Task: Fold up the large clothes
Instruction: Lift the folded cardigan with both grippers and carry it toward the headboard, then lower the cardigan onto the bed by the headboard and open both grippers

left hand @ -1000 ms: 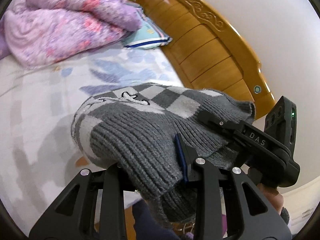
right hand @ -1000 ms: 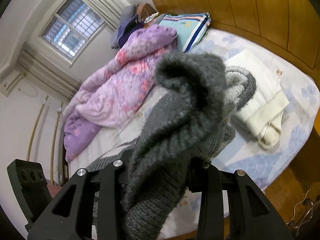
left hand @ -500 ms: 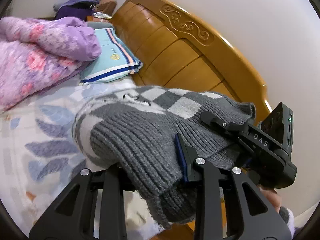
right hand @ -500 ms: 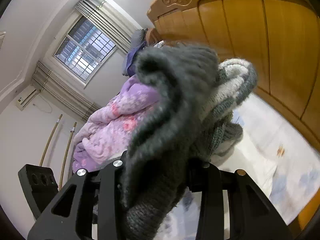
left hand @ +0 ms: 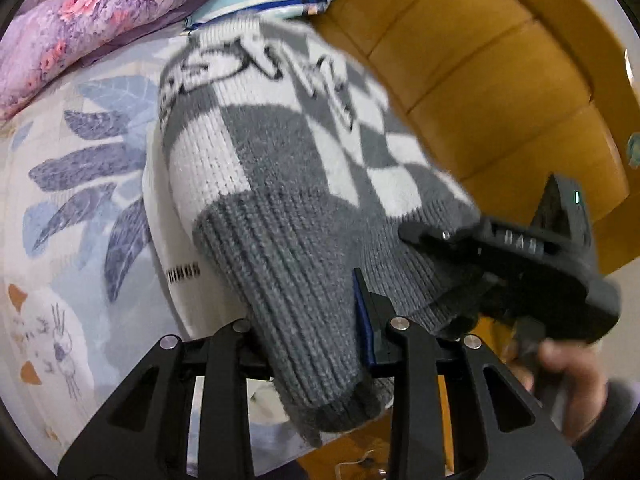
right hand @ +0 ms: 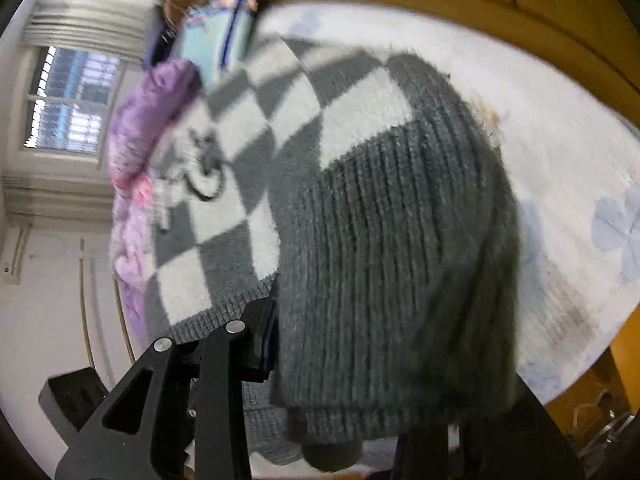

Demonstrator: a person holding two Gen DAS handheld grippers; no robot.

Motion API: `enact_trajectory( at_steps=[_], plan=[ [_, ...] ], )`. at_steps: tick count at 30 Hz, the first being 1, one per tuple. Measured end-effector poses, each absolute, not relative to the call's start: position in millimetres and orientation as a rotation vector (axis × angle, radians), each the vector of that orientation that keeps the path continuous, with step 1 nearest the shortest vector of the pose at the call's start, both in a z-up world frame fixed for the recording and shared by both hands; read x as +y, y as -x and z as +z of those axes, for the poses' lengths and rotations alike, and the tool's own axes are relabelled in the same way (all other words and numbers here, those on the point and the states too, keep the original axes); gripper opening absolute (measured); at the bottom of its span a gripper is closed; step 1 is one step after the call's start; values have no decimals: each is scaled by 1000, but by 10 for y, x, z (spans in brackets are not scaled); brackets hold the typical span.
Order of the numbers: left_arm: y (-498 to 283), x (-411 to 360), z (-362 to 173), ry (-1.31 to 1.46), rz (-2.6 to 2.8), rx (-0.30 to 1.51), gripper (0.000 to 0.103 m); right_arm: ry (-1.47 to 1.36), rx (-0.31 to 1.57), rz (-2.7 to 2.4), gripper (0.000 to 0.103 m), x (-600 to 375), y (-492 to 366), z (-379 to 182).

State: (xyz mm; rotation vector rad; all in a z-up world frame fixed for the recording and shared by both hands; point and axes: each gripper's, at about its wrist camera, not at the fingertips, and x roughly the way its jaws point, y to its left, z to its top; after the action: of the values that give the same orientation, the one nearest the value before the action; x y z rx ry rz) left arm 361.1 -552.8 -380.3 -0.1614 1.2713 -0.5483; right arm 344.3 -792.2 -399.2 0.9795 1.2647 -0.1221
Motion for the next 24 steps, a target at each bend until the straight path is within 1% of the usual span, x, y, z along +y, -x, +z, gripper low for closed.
enact_trajectory(
  at_steps=[3, 5, 6, 7, 8, 9, 10, 13, 15, 19, 21, 22, 24],
  plan=[
    [-3568, -5536, -4032, 182, -513, 1322, 32, -1003, 1330, -129, 40, -7992, -3431, -4204],
    [-3553, -5536, -4133, 180, -503, 1364, 42, -1053, 1372, -167, 49, -8041, -3391, -4332],
    [-3548, -5531, -4158, 179, -499, 1384, 62, -1060, 1377, -175, 50, -8046, -3363, -4351],
    [-3541, -5516, -4155, 178, -490, 1391, 77, -1043, 1386, -183, 52, -8055, -3356, -4351],
    [-3523, -5478, -4128, 193, -496, 1384, 77, -1030, 1396, -188, 57, -8056, -3365, -4348],
    [-3517, -5451, -4095, 203, -510, 1384, 78, -1014, 1412, -194, 58, -8048, -3387, -4332],
    [-3513, -5412, -4069, 201, -512, 1389, 80, -989, 1434, -195, 58, -8057, -3403, -4297],
    [-3603, -5260, -3917, 235, -481, 1346, 81, -893, 1490, -201, 58, -8076, -3513, -4129],
    [-3737, -5166, -3833, 305, -460, 1328, 81, -817, 1510, -197, 58, -8083, -3614, -3967],
    [-4105, -5158, -3763, 353, -444, 1298, 82, -662, 1502, -189, 58, -8085, -3873, -3606],
    [-4293, -5221, -3788, 339, -441, 1289, 82, -581, 1488, -181, 49, -8036, -4008, -3463],
    [-4393, -5267, -3823, 316, -428, 1289, 84, -543, 1488, -175, 44, -8002, -4089, -3397],
    [-4548, -5341, -3876, 274, -403, 1311, 84, -478, 1490, -185, 40, -7983, -4153, -3311]
  ],
)
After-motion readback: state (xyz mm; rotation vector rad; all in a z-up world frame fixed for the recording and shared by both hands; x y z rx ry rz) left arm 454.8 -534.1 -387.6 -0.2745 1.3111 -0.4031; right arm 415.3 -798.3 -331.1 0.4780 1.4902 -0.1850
